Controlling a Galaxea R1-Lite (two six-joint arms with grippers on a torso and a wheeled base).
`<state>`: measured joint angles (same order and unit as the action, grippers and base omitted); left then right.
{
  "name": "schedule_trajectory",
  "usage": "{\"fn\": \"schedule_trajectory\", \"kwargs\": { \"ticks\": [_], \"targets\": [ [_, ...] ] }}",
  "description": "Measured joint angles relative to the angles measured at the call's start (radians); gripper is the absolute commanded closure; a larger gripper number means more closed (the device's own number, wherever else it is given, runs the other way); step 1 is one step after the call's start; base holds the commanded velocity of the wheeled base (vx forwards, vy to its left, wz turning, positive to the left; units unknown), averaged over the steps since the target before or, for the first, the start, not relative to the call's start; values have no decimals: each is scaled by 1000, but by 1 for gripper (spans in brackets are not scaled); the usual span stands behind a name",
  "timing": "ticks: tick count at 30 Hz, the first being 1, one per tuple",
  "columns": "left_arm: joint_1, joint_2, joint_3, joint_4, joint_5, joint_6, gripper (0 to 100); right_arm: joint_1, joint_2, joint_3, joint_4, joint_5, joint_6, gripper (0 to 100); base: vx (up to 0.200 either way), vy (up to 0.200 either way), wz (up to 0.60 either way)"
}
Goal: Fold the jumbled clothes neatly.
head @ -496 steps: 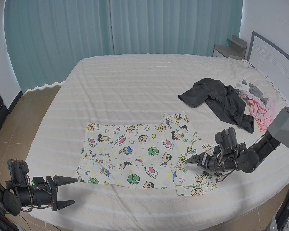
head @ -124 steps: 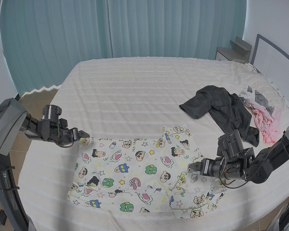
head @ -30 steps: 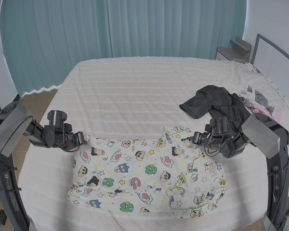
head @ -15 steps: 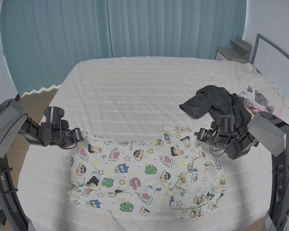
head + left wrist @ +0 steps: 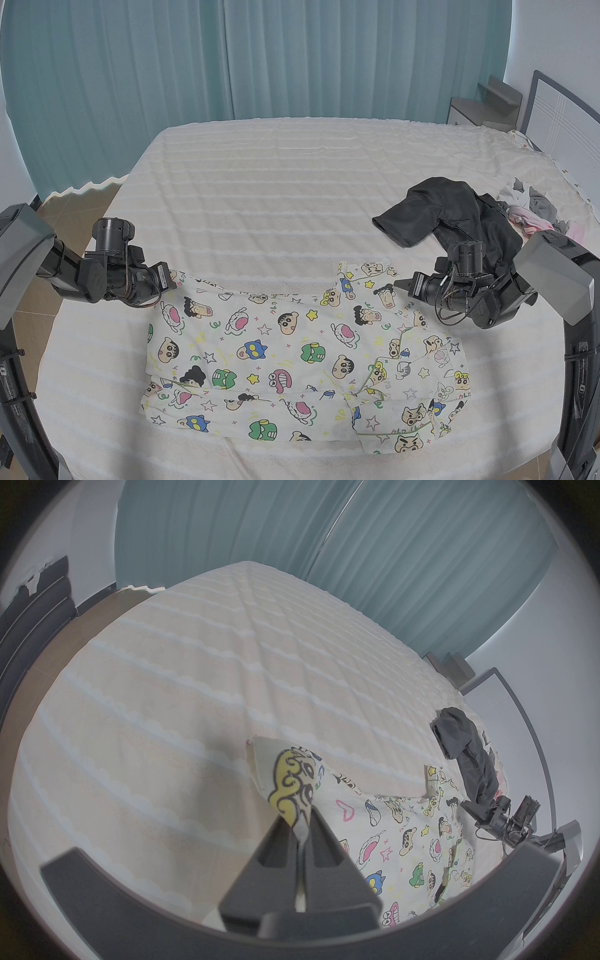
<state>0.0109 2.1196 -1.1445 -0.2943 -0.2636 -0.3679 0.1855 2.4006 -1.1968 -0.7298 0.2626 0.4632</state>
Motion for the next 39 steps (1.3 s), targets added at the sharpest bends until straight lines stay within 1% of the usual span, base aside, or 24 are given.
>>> {"fn": "schedule_trajectory", "kwargs": {
  "ticks": [10, 13, 20, 21, 27, 34, 37, 39],
  "targets": [
    [-2, 4, 2, 0, -1, -2, 100, -28, 16, -24, -3, 11, -6, 0, 0, 0, 0],
    [-2, 4, 2, 0, -1, -2, 100, -18, 33, -57, 11, 26, -6, 0, 0, 0, 0],
    [-3, 4, 2, 0, -1, -2, 100, 28, 79, -170, 127, 44, -7, 0, 0, 0, 0],
    [-3, 4, 2, 0, -1, -2, 100, 38, 88, -189, 137, 45, -7, 100, 0, 0, 0],
    [-4, 4, 4, 1, 0, -2, 100, 66, 130, -243, 150, 47, -7, 100, 0, 0, 0],
    [-4, 0, 20, 1, 5, 0, 100, 52, 131, -205, 83, 51, 7, 100, 0, 0, 0],
    [-7, -5, 29, 0, 13, 0, 100, 44, 116, -159, 36, 75, 27, 100, 0, 0, 0],
    [-9, -14, 39, 0, 17, -1, 100, 34, 101, -125, 1, 102, 43, 100, 0, 0, 0]
  ]
}}
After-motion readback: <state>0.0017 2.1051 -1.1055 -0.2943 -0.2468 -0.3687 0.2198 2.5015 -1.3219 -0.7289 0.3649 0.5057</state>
